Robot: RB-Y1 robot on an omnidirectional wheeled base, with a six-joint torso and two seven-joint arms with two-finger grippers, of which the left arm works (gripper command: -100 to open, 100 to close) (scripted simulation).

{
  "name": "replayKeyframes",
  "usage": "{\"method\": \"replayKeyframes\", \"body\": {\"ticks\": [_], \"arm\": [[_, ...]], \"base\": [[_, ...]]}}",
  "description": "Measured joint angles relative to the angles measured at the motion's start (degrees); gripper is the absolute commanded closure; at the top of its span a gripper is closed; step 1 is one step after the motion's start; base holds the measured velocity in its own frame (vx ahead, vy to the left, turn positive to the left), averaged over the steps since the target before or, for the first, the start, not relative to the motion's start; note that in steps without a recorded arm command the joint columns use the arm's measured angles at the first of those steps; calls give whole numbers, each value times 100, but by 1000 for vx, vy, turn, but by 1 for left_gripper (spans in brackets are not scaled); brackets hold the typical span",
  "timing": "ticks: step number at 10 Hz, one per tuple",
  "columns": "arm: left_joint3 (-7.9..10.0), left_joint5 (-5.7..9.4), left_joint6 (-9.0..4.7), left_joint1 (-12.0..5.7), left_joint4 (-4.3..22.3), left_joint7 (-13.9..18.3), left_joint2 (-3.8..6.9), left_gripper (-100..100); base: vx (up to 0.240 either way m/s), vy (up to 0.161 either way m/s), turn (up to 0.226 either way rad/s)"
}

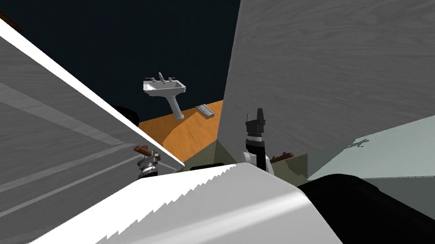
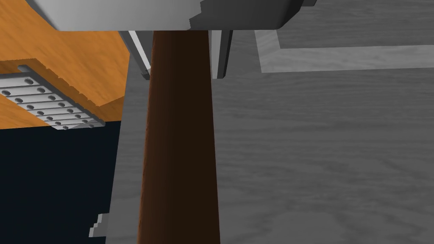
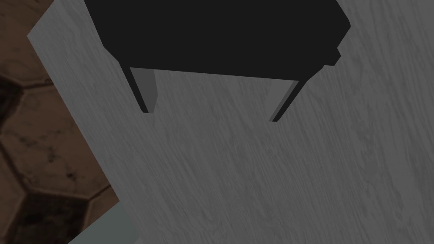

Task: Pull the door open

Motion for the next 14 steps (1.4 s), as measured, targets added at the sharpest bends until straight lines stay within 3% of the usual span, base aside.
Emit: {"method": "replayKeyframes", "body": {"ticks": [2, 6, 7, 14], "arm": [[-179, -92, -40, 15, 8, 122, 69, 100], [-484, -236, -41, 153, -237, 229, 210, 100], [-515, -246, -31, 167, -230, 242, 199, 100], [-966, -510, -274, 332, -335, 623, 533, 100]], "base": [[-223, -11, -58], [-212, 6, -52], [-146, -12, -86], [-237, 17, -100]]}}
